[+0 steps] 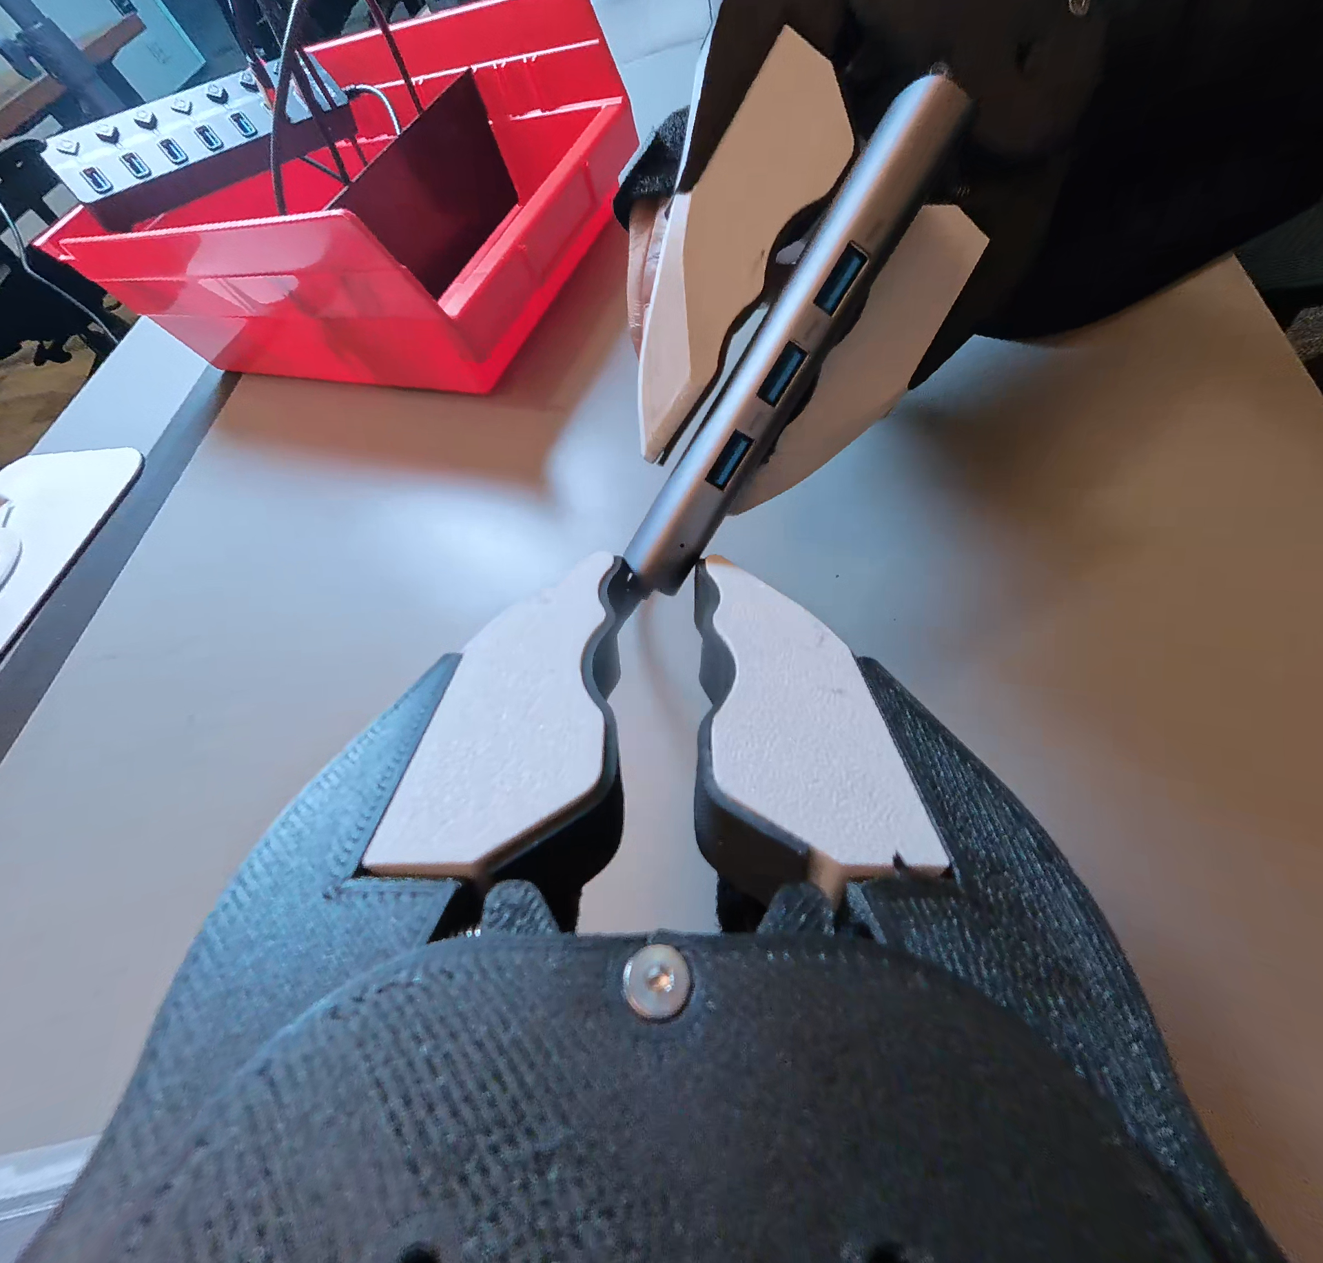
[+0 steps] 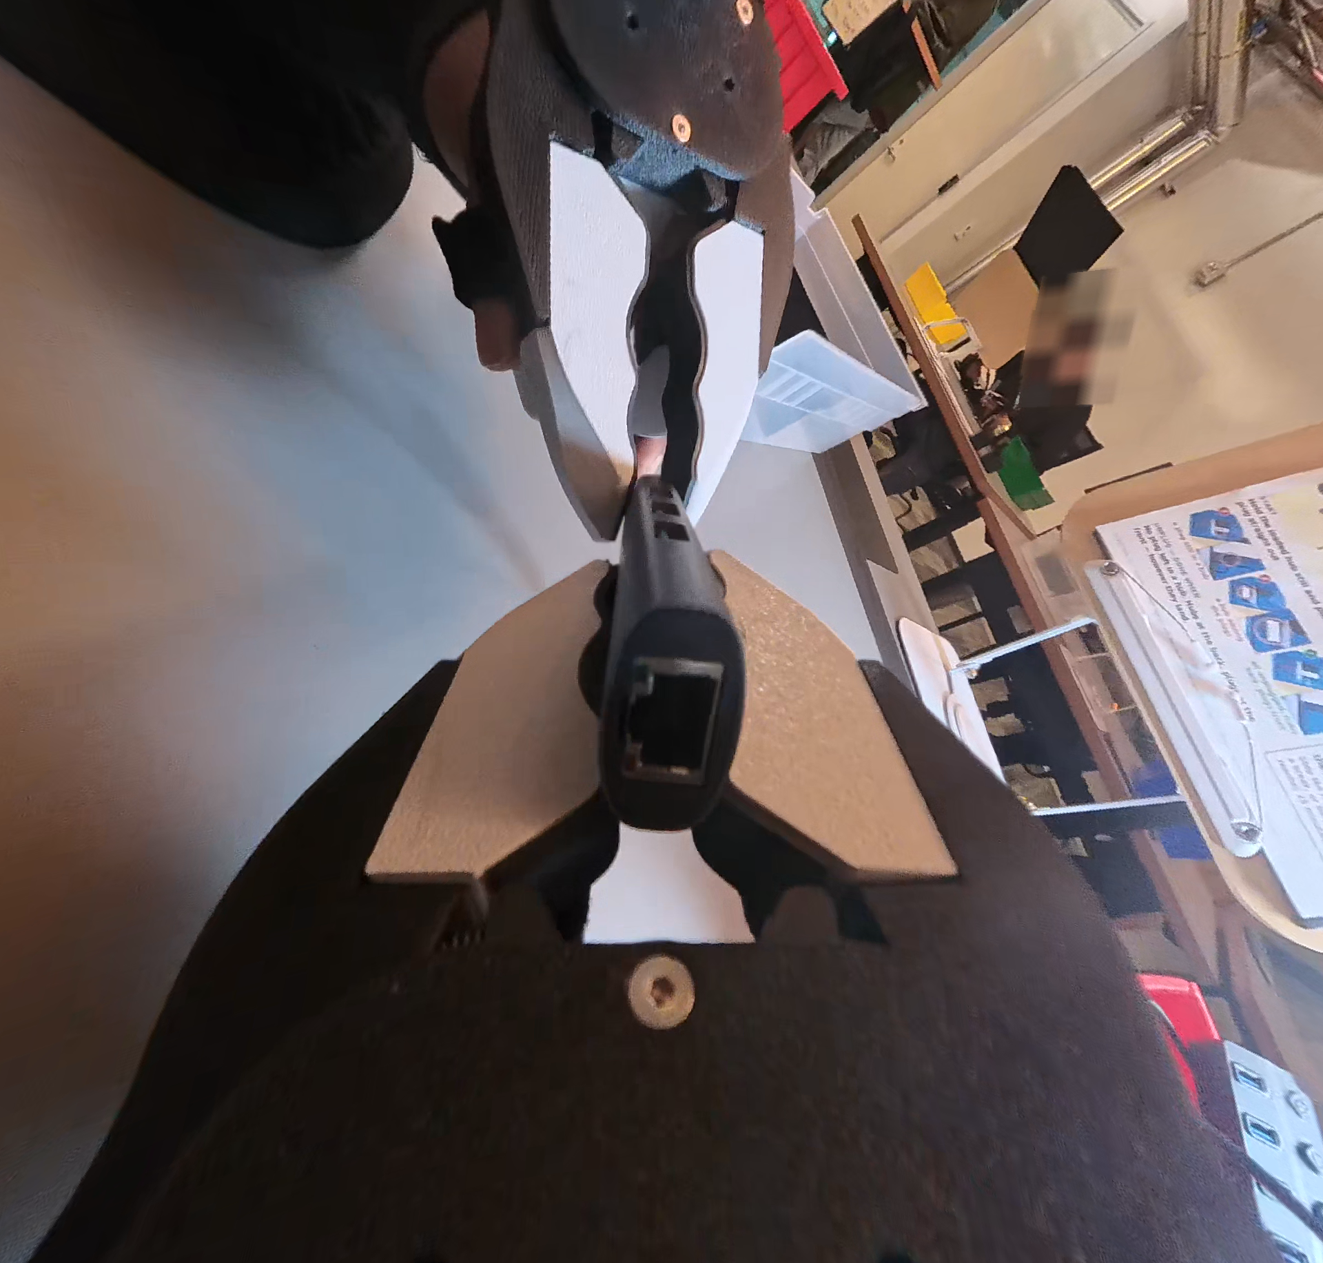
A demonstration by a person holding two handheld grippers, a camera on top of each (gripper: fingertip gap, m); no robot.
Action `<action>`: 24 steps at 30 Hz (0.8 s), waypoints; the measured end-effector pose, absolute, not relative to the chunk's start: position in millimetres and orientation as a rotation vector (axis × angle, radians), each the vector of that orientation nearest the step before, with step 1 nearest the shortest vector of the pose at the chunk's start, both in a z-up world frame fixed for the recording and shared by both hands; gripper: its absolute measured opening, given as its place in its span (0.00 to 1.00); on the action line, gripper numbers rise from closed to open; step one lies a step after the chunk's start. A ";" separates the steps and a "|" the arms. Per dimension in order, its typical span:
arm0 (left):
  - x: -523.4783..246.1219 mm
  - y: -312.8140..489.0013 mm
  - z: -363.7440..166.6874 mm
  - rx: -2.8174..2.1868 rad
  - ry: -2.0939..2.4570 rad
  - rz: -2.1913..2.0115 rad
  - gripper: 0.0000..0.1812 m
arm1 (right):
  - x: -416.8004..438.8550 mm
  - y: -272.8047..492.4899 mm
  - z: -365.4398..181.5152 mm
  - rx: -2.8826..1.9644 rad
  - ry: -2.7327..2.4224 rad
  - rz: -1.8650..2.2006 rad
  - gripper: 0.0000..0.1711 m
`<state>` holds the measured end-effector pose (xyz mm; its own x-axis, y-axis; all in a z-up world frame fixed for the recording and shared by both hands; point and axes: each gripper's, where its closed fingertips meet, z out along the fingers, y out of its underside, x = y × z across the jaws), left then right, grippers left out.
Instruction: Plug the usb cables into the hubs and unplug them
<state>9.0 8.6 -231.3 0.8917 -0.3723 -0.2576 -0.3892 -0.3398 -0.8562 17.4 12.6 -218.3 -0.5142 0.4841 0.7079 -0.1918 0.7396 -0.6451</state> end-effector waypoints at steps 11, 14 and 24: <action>4.9 8.0 -239.8 -2.003 0.535 -0.002 0.13 | 17.6 13.4 -230.9 -0.268 -2.025 0.817 0.10; -1.2 3.3 -221.9 -1.948 0.479 -0.049 0.16 | 17.2 14.8 -229.2 -0.297 -2.025 0.833 0.10; -106.8 -53.0 -145.0 -1.862 0.110 0.267 0.15 | 16.9 15.1 -232.5 -0.334 -2.044 0.866 0.10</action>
